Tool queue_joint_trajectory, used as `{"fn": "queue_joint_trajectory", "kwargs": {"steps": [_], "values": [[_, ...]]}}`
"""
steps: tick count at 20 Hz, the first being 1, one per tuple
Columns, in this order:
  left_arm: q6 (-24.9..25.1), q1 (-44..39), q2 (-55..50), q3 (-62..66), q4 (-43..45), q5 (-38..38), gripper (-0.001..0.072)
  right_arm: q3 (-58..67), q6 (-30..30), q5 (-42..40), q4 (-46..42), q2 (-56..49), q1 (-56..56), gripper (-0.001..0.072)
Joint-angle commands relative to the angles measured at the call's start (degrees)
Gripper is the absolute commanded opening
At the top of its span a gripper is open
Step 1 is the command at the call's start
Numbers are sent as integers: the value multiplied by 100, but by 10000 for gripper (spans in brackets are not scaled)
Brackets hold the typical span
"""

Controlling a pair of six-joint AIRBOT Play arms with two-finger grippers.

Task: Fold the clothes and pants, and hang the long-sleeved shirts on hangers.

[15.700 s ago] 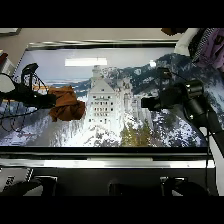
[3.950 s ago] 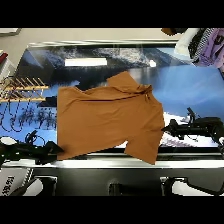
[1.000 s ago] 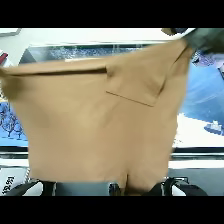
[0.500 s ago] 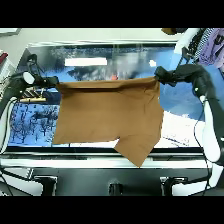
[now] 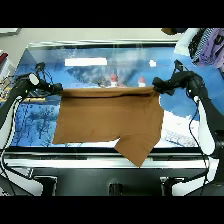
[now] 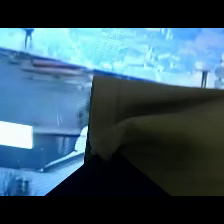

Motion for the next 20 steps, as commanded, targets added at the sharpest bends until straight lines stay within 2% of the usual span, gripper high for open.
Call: {"fn": "queue_joint_trajectory", "kwargs": {"steps": [1, 7, 15, 16, 17, 18, 19, 20], "values": [[2, -2, -61, 7, 2, -999, 12, 0, 446, -949, -501, -7, -2, 28], [2, 2, -210, 7, 4, -1718, 12, -2, 664, -1233, -549, -20, -2, 28], [0, -20, -319, 7, 0, -1731, 16, -13, 667, -1329, -542, -348, -2, 30], [-2, -20, -321, 7, 0, -1731, 59, -13, 664, -1331, -544, -391, -2, 63], [0, -20, -310, 9, 0, -1731, 202, -13, 664, -1331, -540, -409, -2, 162], [2, -17, -280, 11, 2, -1738, 354, -11, 667, -1349, -533, -387, -2, 230], [42, 13, -210, 11, 7, -1773, 403, -4, 651, -1438, -553, -308, -9, 358], [155, 68, -103, 11, 9, -1860, 403, 0, 487, -1539, -678, -151, -9, 406]]}}
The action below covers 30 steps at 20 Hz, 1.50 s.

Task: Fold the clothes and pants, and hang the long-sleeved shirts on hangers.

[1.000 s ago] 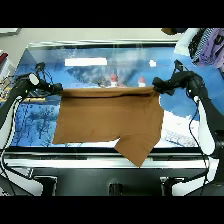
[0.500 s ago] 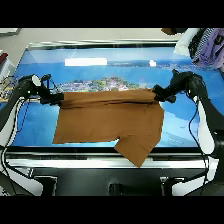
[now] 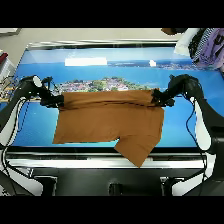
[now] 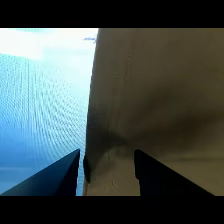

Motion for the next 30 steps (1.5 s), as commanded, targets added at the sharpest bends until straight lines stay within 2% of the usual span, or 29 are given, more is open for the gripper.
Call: {"fn": "queue_joint_trajectory", "kwargs": {"steps": [1, 2, 4, 5, 8, 12, 15, 18, 23, 28, 30], "values": [[271, 129, 251, 7, 4, -262, 403, 11, -396, -291, -313, 358, -4, 425], [337, 232, 404, 4, 9, -422, 402, 9, -678, -459, -629, 605, -4, 431], [269, 542, 765, 0, -109, -664, 403, -33, -1226, -964, -1401, 1113, -37, 512], [269, 723, 973, -48, -262, -706, 403, -192, -1167, -981, -1307, 1403, -214, 518], [267, 1193, 1631, -505, -479, -702, 401, -1226, -1228, -1110, -284, 2190, -1036, 521], [269, 1598, 2415, -1462, -592, -579, 398, -3467, -1445, -1545, 1102, 3012, -1749, 545], [269, 1604, 2653, -1895, -592, -577, 398, -4833, -1528, -1102, 1576, 3458, -1622, 544], [269, 1604, 2673, -1969, -592, -590, 398, -5665, -1530, -828, 1818, 3585, -1556, 537], [262, 1604, 2673, -1969, -592, -592, 398, -6236, -1521, -756, 1978, 3587, -1558, 525], [153, 1604, 2673, -1969, -592, -579, 399, -6649, -1508, -31, 2496, 3585, -1556, 514], [7, 1631, 2673, -1985, -592, -588, 401, -6734, -1526, 214, 2605, 3585, -1556, 451]]}}
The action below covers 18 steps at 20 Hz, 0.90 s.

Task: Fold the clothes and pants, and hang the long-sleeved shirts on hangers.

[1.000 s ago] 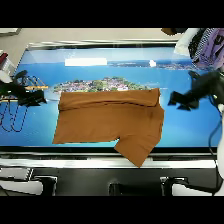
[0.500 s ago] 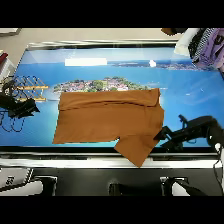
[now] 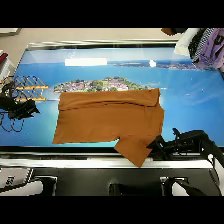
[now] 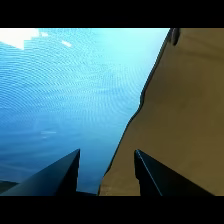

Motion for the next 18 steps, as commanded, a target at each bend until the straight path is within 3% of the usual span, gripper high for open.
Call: {"fn": "queue_joint_trajectory", "kwargs": {"steps": [1, 4, 6, 11, 18], "values": [[-166, 46, 22, -55, 2, -15, 401, -190, -50, 573, 245, 4, 0, 377], [-166, 293, 321, -734, 0, 37, 401, -188, -153, 789, 326, 7, -2, 32], [-111, 658, 787, -1705, -129, 249, 400, -184, -208, 813, 400, 7, -2, 29], [968, 1698, 1403, -3805, -1860, 531, 400, -184, -267, 798, 398, 7, -2, 29], [1191, 1488, 1069, -4068, -2138, 855, 399, -184, -295, 824, 400, 7, -2, 29]]}}
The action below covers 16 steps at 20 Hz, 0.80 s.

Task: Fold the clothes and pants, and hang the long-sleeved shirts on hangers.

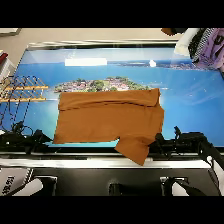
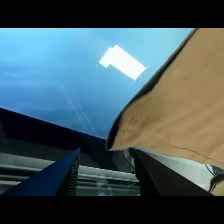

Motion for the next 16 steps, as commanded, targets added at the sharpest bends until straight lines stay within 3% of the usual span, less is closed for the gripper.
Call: {"fn": "queue_joint_trajectory", "kwargs": {"steps": [1, 9, 10, 12, 13, 16], "values": [[177, -109, -181, -138, -363, 192, 400, -4, -26, 4, -22, 2, -2, 29], [125, -435, -518, -136, -426, 671, 361, -4, -33, -57, -22, 2, -2, 29], [125, -435, -518, -136, -426, 675, 298, -4, -50, -59, -20, 2, -2, 29], [142, -435, -511, -133, -426, 649, 51, -4, -98, -127, -17, 2, -2, 29], [223, -435, -494, -122, -426, 586, 12, -2, -166, -229, -22, 20, -2, 29], [232, -411, -341, 42, -315, 24, 11, -2, -79, -511, -35, 557, -2, 27]]}}
